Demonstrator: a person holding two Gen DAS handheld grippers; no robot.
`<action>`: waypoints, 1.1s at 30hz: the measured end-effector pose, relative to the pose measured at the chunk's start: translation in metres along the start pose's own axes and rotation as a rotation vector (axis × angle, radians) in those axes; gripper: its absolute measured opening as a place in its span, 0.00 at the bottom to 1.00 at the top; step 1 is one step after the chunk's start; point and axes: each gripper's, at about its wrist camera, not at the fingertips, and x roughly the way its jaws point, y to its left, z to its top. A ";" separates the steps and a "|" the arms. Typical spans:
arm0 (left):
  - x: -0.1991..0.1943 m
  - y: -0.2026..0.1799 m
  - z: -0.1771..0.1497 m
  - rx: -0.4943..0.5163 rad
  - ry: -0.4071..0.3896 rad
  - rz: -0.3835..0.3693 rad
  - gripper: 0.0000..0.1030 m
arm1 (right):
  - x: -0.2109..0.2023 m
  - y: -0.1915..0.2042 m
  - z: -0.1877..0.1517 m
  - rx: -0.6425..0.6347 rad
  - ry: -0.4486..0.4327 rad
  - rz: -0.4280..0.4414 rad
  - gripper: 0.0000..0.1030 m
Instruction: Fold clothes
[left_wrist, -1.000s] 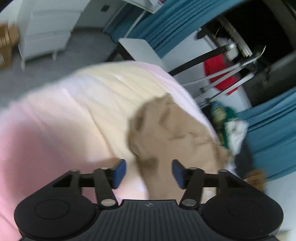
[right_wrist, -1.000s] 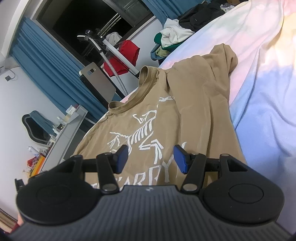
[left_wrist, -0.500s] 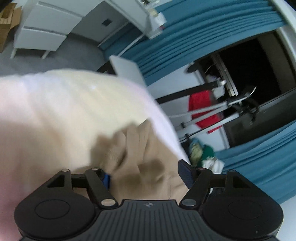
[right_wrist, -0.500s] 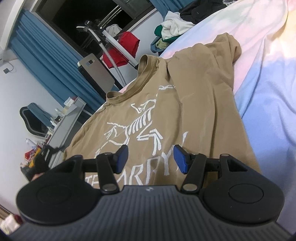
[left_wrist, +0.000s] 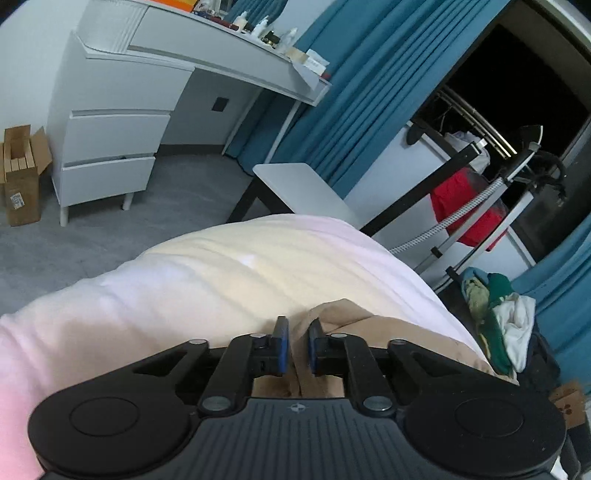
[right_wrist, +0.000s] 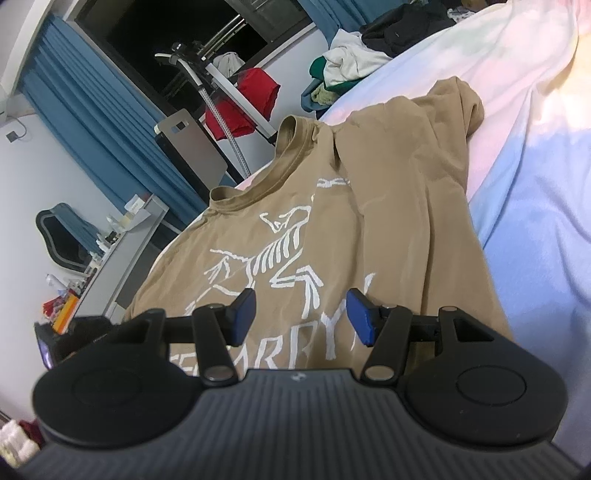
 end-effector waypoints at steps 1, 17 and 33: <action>-0.009 0.003 0.000 0.017 0.000 0.005 0.28 | -0.002 0.000 0.001 -0.002 -0.005 0.000 0.56; -0.206 -0.081 -0.099 0.508 0.022 -0.144 0.75 | -0.043 0.019 0.010 -0.147 -0.126 -0.015 0.56; -0.268 -0.096 -0.230 0.698 0.062 -0.285 0.80 | -0.071 0.024 0.015 -0.224 -0.156 -0.039 0.66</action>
